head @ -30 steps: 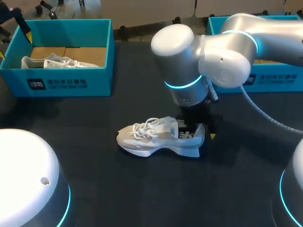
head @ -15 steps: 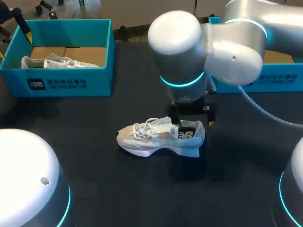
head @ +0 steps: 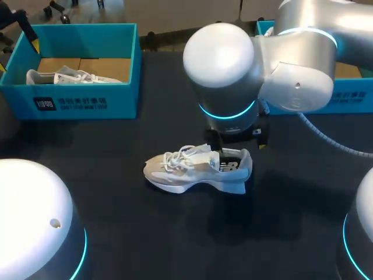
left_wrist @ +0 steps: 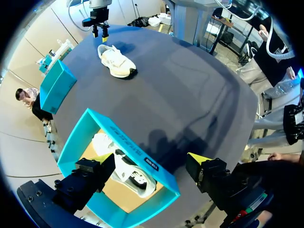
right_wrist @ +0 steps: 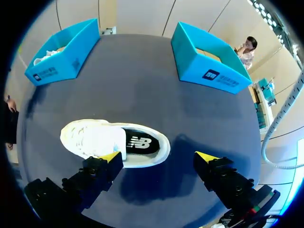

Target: Take the shoe out of the shoebox, open the shoe tongue, remove and reinsert the insole, then place the shoe into the shoebox

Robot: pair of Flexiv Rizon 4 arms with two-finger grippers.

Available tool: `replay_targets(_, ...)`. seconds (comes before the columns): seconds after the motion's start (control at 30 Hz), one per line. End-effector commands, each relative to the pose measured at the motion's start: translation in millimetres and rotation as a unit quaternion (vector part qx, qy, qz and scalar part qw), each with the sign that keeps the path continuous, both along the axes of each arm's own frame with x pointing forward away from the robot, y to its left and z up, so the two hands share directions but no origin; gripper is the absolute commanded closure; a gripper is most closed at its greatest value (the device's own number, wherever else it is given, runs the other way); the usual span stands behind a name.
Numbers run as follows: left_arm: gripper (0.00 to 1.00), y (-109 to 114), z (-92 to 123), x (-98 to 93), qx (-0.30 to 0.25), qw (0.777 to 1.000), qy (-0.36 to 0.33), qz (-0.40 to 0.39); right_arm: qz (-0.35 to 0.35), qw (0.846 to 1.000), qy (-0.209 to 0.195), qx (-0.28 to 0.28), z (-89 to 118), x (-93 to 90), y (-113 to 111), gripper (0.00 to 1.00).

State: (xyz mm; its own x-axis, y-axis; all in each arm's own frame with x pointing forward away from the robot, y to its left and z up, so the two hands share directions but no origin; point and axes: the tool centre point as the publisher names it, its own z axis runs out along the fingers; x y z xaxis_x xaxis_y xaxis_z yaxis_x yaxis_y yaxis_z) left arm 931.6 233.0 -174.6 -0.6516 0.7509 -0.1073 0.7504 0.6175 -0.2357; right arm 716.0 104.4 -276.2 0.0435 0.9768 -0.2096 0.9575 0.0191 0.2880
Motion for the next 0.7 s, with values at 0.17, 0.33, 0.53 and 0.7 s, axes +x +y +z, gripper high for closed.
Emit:
replay_targets(0.17,0.0,-0.1,-0.2,-0.4,0.001,1.0,-0.001,0.0,0.075,0.997,0.015,-0.001,-0.8,-3.8,0.9,0.0)
replay_targets(0.33,0.0,-0.1,-0.2,-0.4,0.001,1.0,-0.001,0.0,0.191,0.98,0.047,-0.007,3.5,-5.2,0.7,0.0)
replay_targets(0.53,0.0,-0.1,-0.2,-0.4,0.001,1.0,-0.001,0.0,0.268,0.962,0.055,-0.018,11.9,-3.8,-1.8,0.0)
replay_targets(0.7,0.0,-0.1,-0.2,-0.4,0.001,1.0,-0.001,0.0,0.374,0.925,0.045,-0.042,18.8,-8.4,-2.2,0.0)
